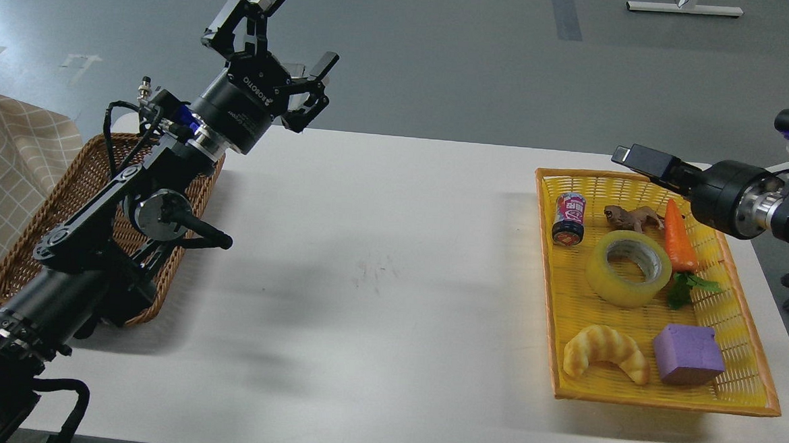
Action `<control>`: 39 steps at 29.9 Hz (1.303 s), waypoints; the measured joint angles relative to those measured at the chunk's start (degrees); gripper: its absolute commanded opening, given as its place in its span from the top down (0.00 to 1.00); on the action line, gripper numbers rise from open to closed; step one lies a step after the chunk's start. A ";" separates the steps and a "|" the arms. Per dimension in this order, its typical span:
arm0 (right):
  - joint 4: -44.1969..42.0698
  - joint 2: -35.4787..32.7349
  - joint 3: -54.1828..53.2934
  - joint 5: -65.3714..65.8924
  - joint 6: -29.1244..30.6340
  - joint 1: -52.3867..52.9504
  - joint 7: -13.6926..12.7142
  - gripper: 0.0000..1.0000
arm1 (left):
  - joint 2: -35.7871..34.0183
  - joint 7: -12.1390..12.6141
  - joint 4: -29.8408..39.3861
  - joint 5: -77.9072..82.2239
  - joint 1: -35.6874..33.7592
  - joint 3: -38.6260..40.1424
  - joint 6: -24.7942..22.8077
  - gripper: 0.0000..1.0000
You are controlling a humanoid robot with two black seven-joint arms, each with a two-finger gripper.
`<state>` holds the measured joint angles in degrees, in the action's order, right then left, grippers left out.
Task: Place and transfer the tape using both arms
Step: 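Move the right gripper over the yellow tray toward the tape roll, then lower the right gripper into the yellow tape roll and grasp it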
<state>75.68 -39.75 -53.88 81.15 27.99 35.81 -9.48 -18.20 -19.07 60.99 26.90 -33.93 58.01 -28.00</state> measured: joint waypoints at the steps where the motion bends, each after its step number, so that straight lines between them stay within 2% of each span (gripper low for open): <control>1: -0.04 -0.15 0.00 0.02 0.00 -0.02 -0.03 0.00 | -0.05 0.00 0.05 0.00 0.00 0.00 0.00 0.02; 17: 0.05 -6.30 0.19 4.03 0.00 -1.62 -0.45 0.00 | -0.76 -0.08 0.11 -0.02 0.04 0.07 0.00 0.02; 25: 0.06 -5.98 0.30 15.12 0.00 -4.57 -0.36 0.02 | -0.80 -0.08 0.11 -0.02 0.00 0.34 0.00 0.02; 39: -0.91 -2.15 5.06 25.17 0.00 -5.87 -0.37 0.03 | -0.74 -0.08 0.09 -0.01 -0.08 0.34 0.00 0.02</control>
<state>74.77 -41.90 -48.82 106.32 28.00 29.94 -9.85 -18.94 -19.16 61.08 26.89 -34.01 58.35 -28.00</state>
